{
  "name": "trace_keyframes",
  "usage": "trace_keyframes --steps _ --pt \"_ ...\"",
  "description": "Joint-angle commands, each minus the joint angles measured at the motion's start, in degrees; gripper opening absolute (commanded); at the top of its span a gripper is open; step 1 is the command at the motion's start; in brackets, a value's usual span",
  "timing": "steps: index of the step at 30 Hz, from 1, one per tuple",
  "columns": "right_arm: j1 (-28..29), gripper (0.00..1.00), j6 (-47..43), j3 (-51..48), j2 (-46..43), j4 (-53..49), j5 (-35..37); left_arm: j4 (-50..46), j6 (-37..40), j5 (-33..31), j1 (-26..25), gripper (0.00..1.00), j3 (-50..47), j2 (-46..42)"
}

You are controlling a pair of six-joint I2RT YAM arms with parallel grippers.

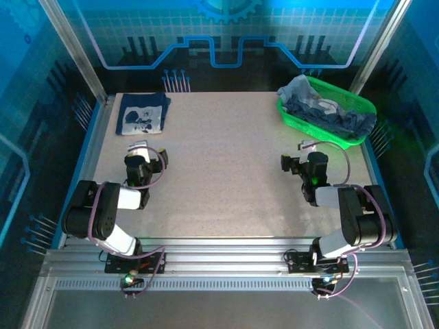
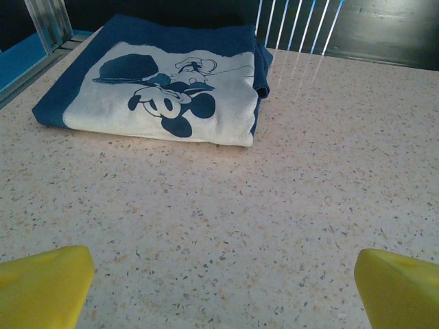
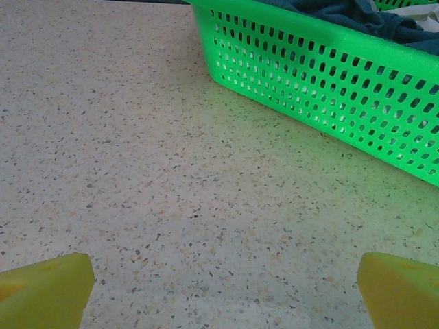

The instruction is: Fold and stack the t-shirts

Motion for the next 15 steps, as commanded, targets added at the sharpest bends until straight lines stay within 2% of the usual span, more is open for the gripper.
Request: trace_keyframes --steps 1,8,12,15 --pt "0.93 1.00 -0.89 0.79 0.46 2.39 0.78 -0.27 1.49 0.68 0.14 0.99 0.19 -0.55" --pt "1.06 1.00 -1.06 0.80 0.46 2.34 0.82 -0.33 1.57 0.68 0.05 0.99 0.32 -0.55" --pt "0.44 1.00 -2.46 1.89 0.73 0.65 -4.21 -0.32 1.57 0.67 0.05 0.99 0.28 -0.51" --pt "0.32 1.00 -2.44 1.87 0.73 0.64 -4.49 -0.30 1.58 0.59 0.05 0.99 0.27 -0.57"
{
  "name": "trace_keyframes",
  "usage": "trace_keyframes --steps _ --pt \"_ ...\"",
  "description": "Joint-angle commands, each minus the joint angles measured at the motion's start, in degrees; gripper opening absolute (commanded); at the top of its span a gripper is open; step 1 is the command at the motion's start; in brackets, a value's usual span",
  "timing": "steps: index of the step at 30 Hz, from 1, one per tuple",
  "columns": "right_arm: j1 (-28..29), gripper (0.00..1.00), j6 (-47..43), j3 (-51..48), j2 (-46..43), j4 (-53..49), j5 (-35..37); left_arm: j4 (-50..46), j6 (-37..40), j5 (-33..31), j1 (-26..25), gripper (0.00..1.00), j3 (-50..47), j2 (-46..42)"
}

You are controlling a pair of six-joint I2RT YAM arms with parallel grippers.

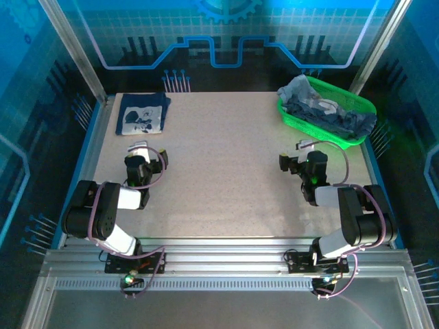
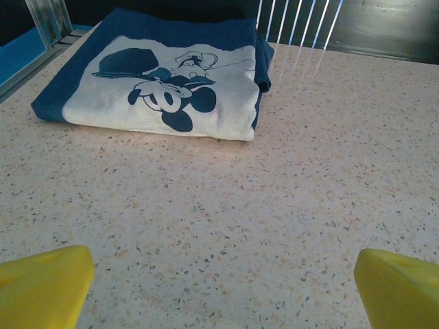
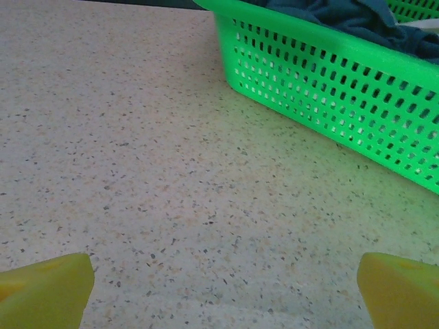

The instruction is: Fold and stack the t-shirts

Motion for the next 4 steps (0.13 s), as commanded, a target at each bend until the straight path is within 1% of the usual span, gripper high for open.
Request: trace_keyframes --steps 1,4 --pt "0.01 1.00 -1.15 1.22 0.64 0.50 -2.13 0.40 1.56 0.60 0.05 0.99 0.27 -0.52" --pt "0.05 1.00 -1.10 1.04 0.56 0.68 -2.16 0.39 1.55 0.62 0.05 0.99 0.27 -0.57"
